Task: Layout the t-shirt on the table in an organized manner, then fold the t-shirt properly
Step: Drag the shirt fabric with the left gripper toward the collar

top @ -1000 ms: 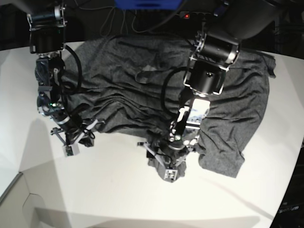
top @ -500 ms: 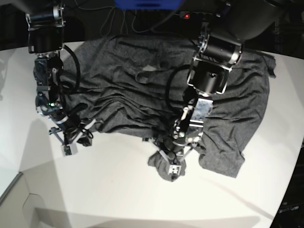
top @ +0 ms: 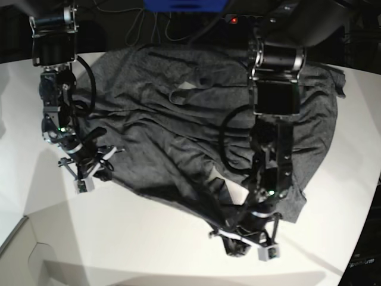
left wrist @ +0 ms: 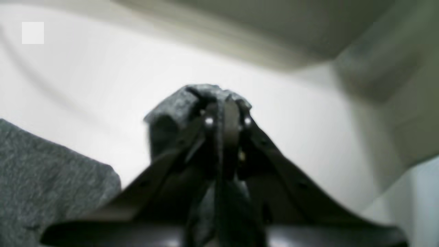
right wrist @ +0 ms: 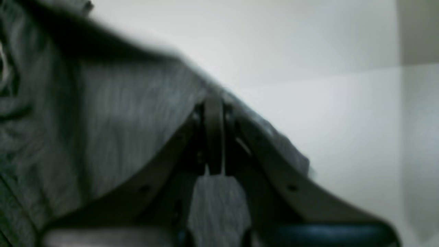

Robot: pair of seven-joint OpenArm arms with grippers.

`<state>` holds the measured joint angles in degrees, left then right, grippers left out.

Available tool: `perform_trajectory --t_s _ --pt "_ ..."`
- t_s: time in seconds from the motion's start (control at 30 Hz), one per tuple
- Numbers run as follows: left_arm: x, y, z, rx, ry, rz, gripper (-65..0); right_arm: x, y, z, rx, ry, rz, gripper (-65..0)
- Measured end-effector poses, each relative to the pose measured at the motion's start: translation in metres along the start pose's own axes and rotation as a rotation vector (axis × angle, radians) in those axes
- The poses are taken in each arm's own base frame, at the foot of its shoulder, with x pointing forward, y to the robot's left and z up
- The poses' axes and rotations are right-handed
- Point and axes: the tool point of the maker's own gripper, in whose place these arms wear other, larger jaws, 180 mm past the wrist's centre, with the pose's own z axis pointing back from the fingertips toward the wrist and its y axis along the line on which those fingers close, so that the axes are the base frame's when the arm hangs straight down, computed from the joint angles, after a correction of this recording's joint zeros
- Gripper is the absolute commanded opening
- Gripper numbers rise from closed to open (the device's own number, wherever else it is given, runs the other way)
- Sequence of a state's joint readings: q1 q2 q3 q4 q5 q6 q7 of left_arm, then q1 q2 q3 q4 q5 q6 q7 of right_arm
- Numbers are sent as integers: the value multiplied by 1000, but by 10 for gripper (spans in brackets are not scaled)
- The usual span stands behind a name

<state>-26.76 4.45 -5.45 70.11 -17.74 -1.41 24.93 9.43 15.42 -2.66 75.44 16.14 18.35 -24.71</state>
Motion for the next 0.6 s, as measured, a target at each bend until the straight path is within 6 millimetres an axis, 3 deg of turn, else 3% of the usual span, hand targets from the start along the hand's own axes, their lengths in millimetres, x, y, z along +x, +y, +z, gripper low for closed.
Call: perform_trajectory --t_s 0.1,0.17,0.37,0.43,0.6 --pt "17 10 12 -7 -50 43 -650 -5 1 1 3 12 -3 -650" --pt "16 21 25 -6 -61 99 -650 -8 1 1 2 16 -3 -650" --pt "-46 44 80 -15 112 325 -650 -21 4 4 7 40 -11 -650" --pt "-60 42 96 -33 134 366 -650 -22 3 4 5 45 -9 -650" --pt "-118 29 131 -74 289 396 -650 -20 4 3 7 38 -10 -650"
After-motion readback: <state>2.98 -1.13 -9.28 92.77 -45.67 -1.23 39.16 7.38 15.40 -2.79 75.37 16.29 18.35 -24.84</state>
